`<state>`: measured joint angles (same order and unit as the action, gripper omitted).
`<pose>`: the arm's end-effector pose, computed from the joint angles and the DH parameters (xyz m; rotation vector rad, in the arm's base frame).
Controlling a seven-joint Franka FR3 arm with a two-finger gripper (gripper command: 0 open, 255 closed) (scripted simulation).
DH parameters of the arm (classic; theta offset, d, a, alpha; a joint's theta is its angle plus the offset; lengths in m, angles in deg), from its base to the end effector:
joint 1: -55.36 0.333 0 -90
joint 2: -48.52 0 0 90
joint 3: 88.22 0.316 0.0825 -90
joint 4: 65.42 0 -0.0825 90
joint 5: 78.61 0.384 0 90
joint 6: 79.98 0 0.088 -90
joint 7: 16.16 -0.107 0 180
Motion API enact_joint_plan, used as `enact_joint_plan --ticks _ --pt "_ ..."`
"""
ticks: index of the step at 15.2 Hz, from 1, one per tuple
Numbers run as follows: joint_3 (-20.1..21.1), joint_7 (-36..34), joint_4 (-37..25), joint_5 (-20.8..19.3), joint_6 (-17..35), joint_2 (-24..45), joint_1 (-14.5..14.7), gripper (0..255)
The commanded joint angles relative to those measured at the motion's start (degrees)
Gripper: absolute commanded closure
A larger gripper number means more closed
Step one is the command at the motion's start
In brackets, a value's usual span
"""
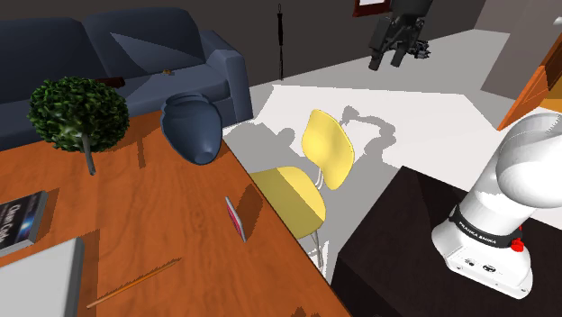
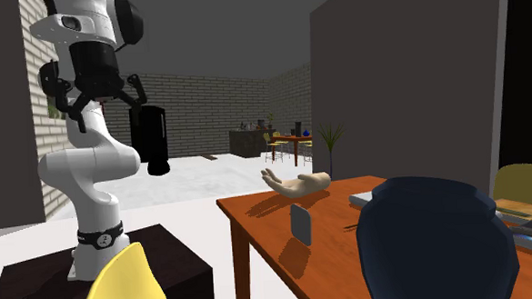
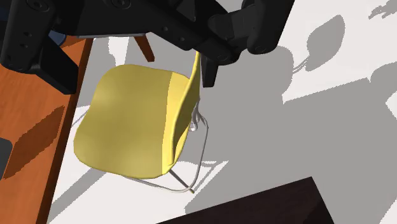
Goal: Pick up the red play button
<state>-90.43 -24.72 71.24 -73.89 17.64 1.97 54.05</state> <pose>0.3125 -0.0151 0.5977 -3.0031 0.3108 -0.1890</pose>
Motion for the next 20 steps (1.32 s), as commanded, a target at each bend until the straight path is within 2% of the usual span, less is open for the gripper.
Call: enact_joint_plan --ticks 1,12,20 --pt "0.0 0.0 0.0 0.0 0.0 0.0 0.0 0" --pt "13.8 -14.7 1.6 6.0 12.0 10.2 3.4 0" --pt "23.7 -26.1 -3.1 6.2 20.4 23.2 4.2 0"
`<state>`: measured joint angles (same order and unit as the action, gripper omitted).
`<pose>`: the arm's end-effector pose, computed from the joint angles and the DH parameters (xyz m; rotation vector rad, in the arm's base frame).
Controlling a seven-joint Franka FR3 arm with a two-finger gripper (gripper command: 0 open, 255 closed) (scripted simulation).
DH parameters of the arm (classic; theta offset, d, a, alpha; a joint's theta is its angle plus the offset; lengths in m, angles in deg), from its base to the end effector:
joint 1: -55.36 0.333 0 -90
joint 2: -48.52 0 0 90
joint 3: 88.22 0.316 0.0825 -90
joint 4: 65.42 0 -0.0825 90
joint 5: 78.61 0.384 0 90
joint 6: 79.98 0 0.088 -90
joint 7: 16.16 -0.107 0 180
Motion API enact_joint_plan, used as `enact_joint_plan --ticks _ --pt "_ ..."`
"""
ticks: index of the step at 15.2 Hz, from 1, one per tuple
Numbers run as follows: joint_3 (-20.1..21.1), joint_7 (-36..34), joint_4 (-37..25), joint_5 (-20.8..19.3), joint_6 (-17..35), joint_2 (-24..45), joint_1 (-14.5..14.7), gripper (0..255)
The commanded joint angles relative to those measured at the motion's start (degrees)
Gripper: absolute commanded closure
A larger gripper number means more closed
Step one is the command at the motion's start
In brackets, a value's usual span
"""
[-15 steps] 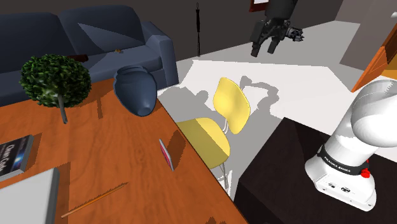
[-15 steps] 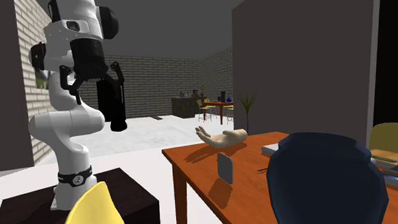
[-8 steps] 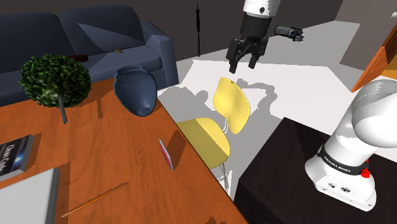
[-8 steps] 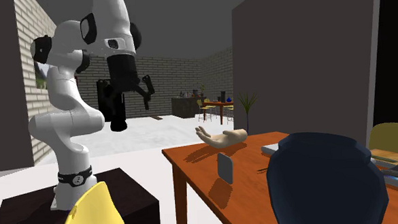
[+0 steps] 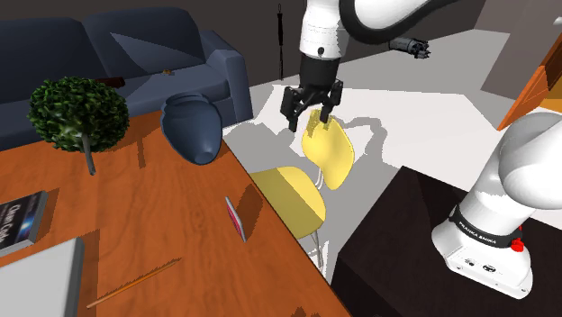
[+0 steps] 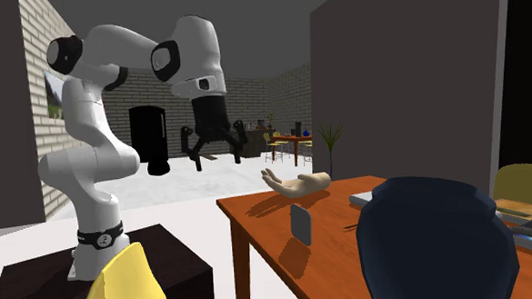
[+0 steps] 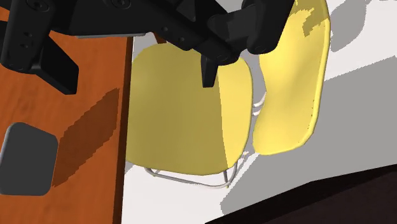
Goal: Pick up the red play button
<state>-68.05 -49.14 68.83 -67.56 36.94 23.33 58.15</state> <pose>0.3941 0.1908 0.4999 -3.0293 0.4191 -0.1404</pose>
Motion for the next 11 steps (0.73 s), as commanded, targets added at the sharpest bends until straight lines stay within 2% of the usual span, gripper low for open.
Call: enact_joint_plan --ticks 1,6,11 --pt "2.5 -3.3 -1.6 -0.5 2.1 3.7 0.0 0" --pt "8.3 -11.9 -7.3 -4.6 6.1 14.1 -0.3 0" --pt "12.4 -22.0 -14.9 -12.1 8.3 26.1 0.5 0"
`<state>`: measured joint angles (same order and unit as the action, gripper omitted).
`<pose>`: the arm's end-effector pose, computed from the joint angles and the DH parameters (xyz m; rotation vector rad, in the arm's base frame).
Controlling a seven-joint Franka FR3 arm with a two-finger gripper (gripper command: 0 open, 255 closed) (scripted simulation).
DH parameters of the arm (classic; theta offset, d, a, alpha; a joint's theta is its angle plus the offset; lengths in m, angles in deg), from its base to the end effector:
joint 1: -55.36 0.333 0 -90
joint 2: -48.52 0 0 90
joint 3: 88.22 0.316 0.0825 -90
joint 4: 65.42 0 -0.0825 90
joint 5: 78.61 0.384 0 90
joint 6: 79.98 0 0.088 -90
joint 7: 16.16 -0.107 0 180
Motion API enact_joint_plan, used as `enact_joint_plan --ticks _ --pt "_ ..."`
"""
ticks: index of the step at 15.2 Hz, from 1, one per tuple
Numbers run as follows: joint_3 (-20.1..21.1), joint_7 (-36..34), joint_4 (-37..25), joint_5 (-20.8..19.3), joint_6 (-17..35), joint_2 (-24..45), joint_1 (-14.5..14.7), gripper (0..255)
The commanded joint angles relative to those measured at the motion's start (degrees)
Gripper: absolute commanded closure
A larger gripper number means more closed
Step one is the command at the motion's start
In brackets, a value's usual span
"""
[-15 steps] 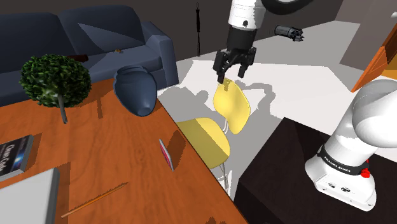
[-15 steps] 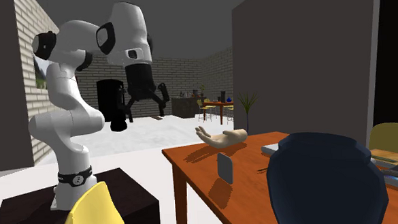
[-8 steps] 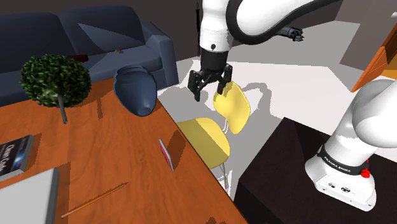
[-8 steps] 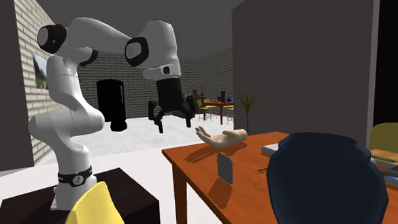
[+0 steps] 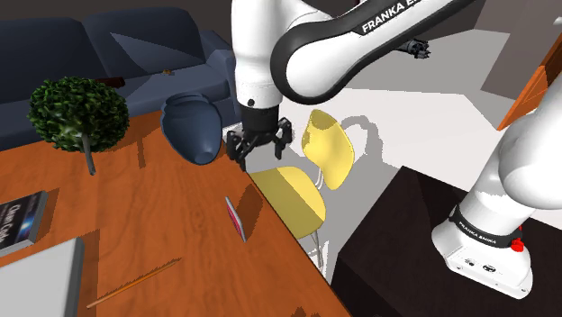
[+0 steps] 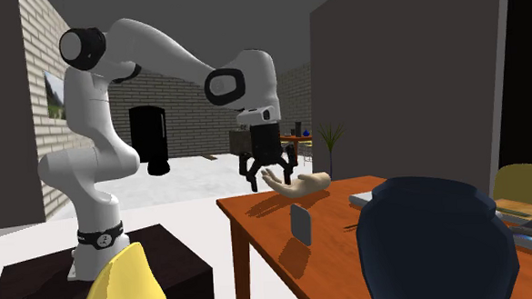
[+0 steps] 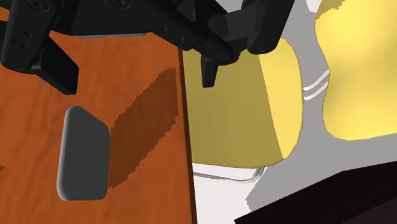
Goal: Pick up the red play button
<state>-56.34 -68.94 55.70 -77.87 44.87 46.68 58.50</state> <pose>0.4460 0.3151 0.4350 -3.0415 0.4851 -0.1091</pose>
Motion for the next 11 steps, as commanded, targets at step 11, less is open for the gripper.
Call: enact_joint_plan --ticks 11 --pt "-0.1 -16.3 -16.6 -15.4 1.0 23.1 7.9 0"
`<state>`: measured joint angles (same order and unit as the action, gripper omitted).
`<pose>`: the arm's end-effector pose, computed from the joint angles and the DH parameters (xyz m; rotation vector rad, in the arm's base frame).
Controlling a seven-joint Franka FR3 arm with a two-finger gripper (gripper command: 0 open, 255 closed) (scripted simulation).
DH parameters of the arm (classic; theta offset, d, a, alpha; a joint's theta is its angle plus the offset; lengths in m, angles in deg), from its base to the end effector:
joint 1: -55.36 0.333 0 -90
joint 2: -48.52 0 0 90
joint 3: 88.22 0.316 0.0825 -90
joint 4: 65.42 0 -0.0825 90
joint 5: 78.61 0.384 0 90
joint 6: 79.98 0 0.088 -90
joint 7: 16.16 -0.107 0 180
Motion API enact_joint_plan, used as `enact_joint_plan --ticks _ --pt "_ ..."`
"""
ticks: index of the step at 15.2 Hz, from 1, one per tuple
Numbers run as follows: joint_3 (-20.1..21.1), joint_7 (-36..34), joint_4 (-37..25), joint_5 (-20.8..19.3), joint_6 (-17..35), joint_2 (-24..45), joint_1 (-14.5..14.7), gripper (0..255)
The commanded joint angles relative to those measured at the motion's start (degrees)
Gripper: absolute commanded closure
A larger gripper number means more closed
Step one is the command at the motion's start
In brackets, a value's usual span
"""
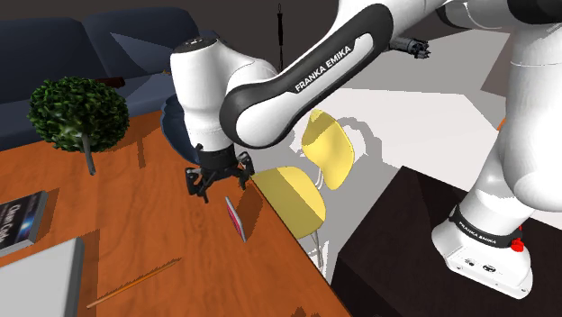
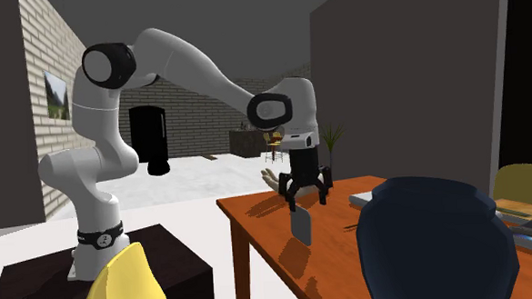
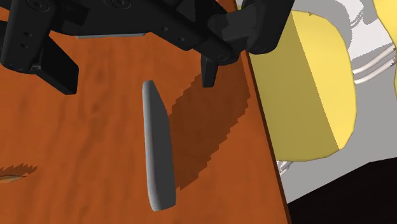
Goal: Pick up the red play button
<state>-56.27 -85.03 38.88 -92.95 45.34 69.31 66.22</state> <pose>0.4921 0.4076 0.3705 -3.0485 0.5415 -0.0849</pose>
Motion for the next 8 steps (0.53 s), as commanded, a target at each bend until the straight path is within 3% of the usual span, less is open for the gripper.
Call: enact_joint_plan --ticks 1,6,7,8 --pt "-0.3 -0.4 0.5 -0.6 1.2 0.8 0.2 0" --pt "-0.8 -1.2 1.5 -1.7 3.3 2.2 0.6 0" --pt "-0.8 -1.1 1.3 -1.7 3.2 2.2 0.6 255" --pt "-0.8 -1.1 1.3 -1.7 3.2 2.2 0.6 255"
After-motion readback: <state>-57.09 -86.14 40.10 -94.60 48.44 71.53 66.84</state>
